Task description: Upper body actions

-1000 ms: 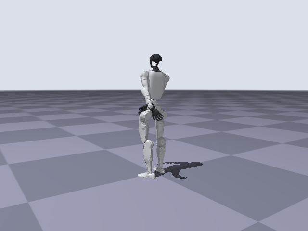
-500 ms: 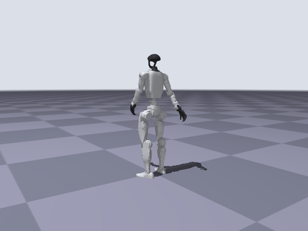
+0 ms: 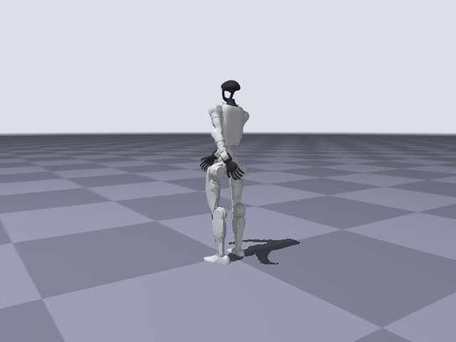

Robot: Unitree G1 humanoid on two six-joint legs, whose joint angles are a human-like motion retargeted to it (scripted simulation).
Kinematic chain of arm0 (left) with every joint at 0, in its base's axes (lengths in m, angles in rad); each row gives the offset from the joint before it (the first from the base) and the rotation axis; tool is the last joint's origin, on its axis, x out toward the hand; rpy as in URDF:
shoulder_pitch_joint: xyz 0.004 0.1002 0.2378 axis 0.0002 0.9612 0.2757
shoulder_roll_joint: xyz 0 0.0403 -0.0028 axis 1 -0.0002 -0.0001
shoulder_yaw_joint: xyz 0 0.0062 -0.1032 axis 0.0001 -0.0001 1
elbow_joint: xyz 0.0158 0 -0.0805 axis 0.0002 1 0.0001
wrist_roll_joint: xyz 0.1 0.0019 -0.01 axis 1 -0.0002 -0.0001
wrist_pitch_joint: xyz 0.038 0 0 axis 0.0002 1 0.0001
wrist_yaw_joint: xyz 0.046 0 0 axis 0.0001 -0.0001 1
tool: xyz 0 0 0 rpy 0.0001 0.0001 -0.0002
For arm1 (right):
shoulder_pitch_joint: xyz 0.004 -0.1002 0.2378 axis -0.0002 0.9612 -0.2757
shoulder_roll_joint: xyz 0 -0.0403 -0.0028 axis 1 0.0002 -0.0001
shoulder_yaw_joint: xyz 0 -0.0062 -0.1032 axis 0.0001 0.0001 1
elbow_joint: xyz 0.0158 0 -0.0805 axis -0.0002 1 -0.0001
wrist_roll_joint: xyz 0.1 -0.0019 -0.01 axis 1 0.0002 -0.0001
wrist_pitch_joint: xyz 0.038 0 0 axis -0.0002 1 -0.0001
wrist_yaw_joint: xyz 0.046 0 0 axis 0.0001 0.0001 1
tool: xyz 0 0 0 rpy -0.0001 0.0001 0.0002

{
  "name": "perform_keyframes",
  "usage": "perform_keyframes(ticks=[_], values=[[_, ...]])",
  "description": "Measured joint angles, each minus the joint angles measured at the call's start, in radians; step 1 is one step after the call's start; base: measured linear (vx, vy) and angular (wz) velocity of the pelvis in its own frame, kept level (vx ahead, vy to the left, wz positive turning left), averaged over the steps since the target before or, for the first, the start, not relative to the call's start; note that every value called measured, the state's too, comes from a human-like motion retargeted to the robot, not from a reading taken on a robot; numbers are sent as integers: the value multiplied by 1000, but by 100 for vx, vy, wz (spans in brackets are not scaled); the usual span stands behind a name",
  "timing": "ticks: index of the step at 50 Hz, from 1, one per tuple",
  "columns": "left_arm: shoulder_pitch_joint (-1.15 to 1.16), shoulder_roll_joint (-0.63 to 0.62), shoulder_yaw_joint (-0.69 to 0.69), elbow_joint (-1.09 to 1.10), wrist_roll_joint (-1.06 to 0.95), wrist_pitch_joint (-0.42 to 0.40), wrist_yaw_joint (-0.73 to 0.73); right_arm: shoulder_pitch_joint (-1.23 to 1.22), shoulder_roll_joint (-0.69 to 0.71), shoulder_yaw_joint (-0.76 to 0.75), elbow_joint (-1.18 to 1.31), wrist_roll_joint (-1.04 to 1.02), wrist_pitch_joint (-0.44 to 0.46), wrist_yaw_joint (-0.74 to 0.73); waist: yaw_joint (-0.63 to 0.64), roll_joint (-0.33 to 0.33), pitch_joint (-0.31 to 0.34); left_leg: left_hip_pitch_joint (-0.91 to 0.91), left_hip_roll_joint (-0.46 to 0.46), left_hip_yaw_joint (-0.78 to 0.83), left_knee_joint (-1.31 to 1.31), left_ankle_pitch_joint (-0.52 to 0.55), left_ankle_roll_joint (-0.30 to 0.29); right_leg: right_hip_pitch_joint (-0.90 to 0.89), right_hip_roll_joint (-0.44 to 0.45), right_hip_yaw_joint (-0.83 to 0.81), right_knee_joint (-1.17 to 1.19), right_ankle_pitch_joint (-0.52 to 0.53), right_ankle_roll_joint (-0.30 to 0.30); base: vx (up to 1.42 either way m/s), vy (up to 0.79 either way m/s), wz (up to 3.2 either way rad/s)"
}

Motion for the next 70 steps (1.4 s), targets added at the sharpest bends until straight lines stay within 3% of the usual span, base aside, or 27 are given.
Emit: perform_keyframes(ticks=[5, 10, 15, 18, 20, 28, 34, 40, 47, 54, 62, 70], values=[[-16, -3, -51, 0, -151, 52, 57, 57, -27, 35, -37, -80, -65, -115, -14, -11, -3, -3, -4, -21, 3, 3, 4, 14, -3, -14, -3, -6, -1, 2, 0, 14], [-248, -42, -121, 0, -260, -1, 89, 185, -103, -31, 124, -184, 2, -215, -17, -30, -3, -13, -15, -46, 11, 8, 10, 34, -16, -45, -10, -14, 1, 1, 0, 26], [-570, -107, -179, -61, -164, -82, 14, 305, -221, -214, 472, -168, 238, -337, -14, -59, -4, -27, -24, -77, 19, 16, 16, 55, -30, -81, -17, -23, 8, -2, -1, 28], [-707, -152, -232, -167, -126, -139, -44, 445, -299, -300, 483, -68, 431, -358, -14, -65, -5, -38, -22, -78, 24, 16, 18, 54, -34, -92, -19, -27, 11, 0, 0, 0], [-780, -172, -271, -246, -110, -177, -47, 528, -342, -341, 483, 2, 497, -377, -18, -66, -8, -43, -20, -73, 26, 15, 19, 51, -35, -94, -19, -28, 14, 0, 0, 0], [-898, -141, -391, -482, 2, -266, -19, 688, -415, -433, 483, 52, 444, -480, -44, -65, 4, -33, -13, -46, 27, 12, 15, 51, -31, -87, -18, -26, 16, 1, -2, -16], [-823, -126, -405, -423, 83, -254, -38, 648, -372, -398, 483, 97, 435, -495, -36, -55, -3, -26, -11, -35, 23, 9, 16, 47, -25, -76, -16, -25, 15, 0, 0, 0], [-682, -105, -311, -110, 101, -168, -9, 460, -258, -304, 483, 10, 324, -456, -44, -44, -14, -16, -14, -41, 16, 7, 19, 44, -19, -62, -12, -23, 8, 0, 0, 0], [-371, -52, -183, 0, 1, 47, 34, 305, -135, -112, 159, -130, 164, -230, -53, -26, -6, 4, -11, -9, 4, 2, 14, 23, -9, -26, -4, -10, 4, 1, 0, -18], [-203, -48, -96, 0, -56, 30, 25, 239, -122, -45, -56, -86, -7, -136, -46, -22, 10, 4, -6, -16, 4, 5, 10, 22, -7, -25, 0, -6, 3, 0, 0, 0], [-233, -84, 25, -52, -64, -23, -32, 257, -146, -84, 85, -97, 58, -197, -19, -17, 12, 7, 21, 13, -11, 15, -9, -4, 15, -8, 20, 1, -6, -3, -7, -19], [-338, -70, -3, -138, -47, -1, -25, 329, -219, -201, 442, -81, 261, -404, -71, -21, 5, -8, 70, 3, 19, 35, -39, 0, 56, -2, 13, 9, -36, -2, -23, 9]])
